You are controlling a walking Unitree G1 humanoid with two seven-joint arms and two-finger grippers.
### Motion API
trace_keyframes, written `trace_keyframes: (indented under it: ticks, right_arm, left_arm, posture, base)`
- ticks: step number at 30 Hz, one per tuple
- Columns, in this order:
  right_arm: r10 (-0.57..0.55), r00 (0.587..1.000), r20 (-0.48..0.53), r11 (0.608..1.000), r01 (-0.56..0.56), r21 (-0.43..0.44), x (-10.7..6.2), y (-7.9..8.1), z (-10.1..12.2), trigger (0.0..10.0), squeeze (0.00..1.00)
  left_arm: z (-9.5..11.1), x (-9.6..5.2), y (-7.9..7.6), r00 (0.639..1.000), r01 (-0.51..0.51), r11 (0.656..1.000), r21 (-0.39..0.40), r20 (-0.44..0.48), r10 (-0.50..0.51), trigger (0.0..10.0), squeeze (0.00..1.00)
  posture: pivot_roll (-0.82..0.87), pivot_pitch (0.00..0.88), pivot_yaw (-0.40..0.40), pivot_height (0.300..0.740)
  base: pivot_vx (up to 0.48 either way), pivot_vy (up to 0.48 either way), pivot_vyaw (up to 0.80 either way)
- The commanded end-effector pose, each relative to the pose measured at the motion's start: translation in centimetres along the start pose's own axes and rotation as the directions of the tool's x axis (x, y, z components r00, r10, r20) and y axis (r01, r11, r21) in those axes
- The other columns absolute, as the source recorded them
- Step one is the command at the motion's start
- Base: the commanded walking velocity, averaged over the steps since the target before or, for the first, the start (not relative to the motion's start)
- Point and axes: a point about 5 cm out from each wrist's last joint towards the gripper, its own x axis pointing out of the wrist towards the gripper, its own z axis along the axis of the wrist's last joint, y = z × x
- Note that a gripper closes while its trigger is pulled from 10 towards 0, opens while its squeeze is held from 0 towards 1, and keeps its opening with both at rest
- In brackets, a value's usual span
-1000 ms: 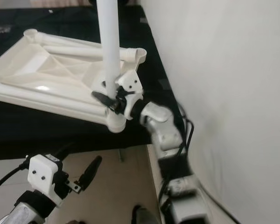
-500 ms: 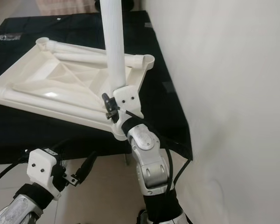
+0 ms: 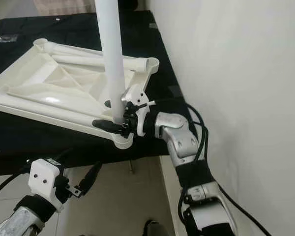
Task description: Building children table
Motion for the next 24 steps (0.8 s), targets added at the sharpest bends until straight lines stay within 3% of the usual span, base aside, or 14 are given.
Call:
trace_keyframes:
  ticks: [1, 5, 6, 11, 17, 18, 20, 22, 23, 24]
  right_arm:
    - [0.085, 0.996, -0.008, 0.994, -0.085, 0.064, 0.7, -0.4, -0.4, 10.0, 0.0]
    - [0.085, 0.996, 0.012, 0.992, -0.086, 0.094, 0.6, -1.5, -0.1, 10.0, 0.0]
    - [0.132, 0.991, 0.021, 0.986, -0.133, 0.099, 0.4, -2.0, 0.2, 0.0, 0.0]
    - [0.243, 0.97, 0.02, 0.965, -0.243, 0.097, -0.2, -2.2, 0.6, 0.0, 0.0]
    - [0.208, 0.978, 0.014, 0.975, -0.209, 0.077, -0.8, -2.6, 0.3, 0.0, 0.0]
    - [0.036, 0.998, -0.052, 0.999, -0.034, 0.04, -0.9, -3.1, -0.6, 0.0, 0.0]
    - [-0.07, 0.995, -0.076, 0.997, 0.071, 0.011, -1.0, -3.1, -1.2, 0.0, 0.0]
    - [-0.07, 0.995, -0.076, 0.997, 0.071, 0.011, -1.0, -3.1, -1.2, 0.0, 0.0]
    - [-0.168, 0.983, -0.077, 0.985, 0.169, 0.013, -0.9, -2.5, -2.0, 0.0, 0.0]
    - [-0.38, 0.918, -0.11, 0.923, 0.385, 0.018, -0.6, -1.2, -3.4, 0.0, 0.0]
  left_arm:
    - [-0.1, -0.5, -0.1, 1.0, 0.002, 1.0, 0.015, -0.02, -0.002, 10.0, 0.0]
    - [0.0, -0.7, -0.3, 1.0, 0.002, 1.0, 0.015, -0.02, -0.001, 10.0, 0.0]
    - [0.0, -0.8, -0.4, 1.0, -0.001, 1.0, 0.015, -0.022, 0.001, 10.0, 0.0]
    - [0.1, -1.1, -0.6, 1.0, -0.004, 1.0, 0.012, -0.025, 0.005, 10.0, 0.0]
    - [-0.1, -1.0, -0.8, 1.0, -0.001, 1.0, 0.005, -0.025, 0.001, 10.0, 0.0]
    - [-0.1, -0.9, -0.8, 1.0, -0.001, 1.0, 0.004, -0.023, 0.001, 10.0, 0.0]
    - [-0.1, -0.9, -0.9, 1.0, -0.002, 1.0, 0.003, -0.023, 0.002, 10.0, 0.0]
    - [-0.1, -0.9, -0.9, 1.0, -0.002, 1.0, 0.003, -0.023, 0.002, 10.0, 0.0]
    - [-0.2, -0.9, -0.9, 1.0, -0.004, 1.0, 0.003, -0.021, 0.004, 10.0, 0.0]
    - [-0.1, -0.9, -0.8, 1.0, -0.008, 1.0, 0.003, -0.02, 0.008, 10.0, 0.0]
  posture:
    - [0.08, 0.202, -0.023, 0.74]
    - [0.09, 0.209, -0.027, 0.74]
    - [0.1, 0.215, -0.033, 0.74]
    - [0.09, 0.213, -0.036, 0.74]
    - [0.07, 0.203, -0.044, 0.74]
    - [0.06, 0.201, -0.054, 0.74]
    - [0.05, 0.197, -0.067, 0.74]
    - [0.05, 0.197, -0.067, 0.74]
    - [0.04, 0.195, -0.077, 0.74]
    - [0.03, 0.197, -0.075, 0.74]
  base:
    - [0.0, 0.0, 0.0]
    - [0.0, 0.0, 0.0]
    - [0.0, 0.0, 0.0]
    - [0.0, 0.0, 0.0]
    - [0.0, 0.0, 0.0]
    - [0.0, 0.0, 0.0]
    - [0.0, 0.0, 0.0]
    - [0.0, 0.0, 0.0]
    - [0.0, 0.0, 0.0]
    - [0.0, 0.0, 0.0]
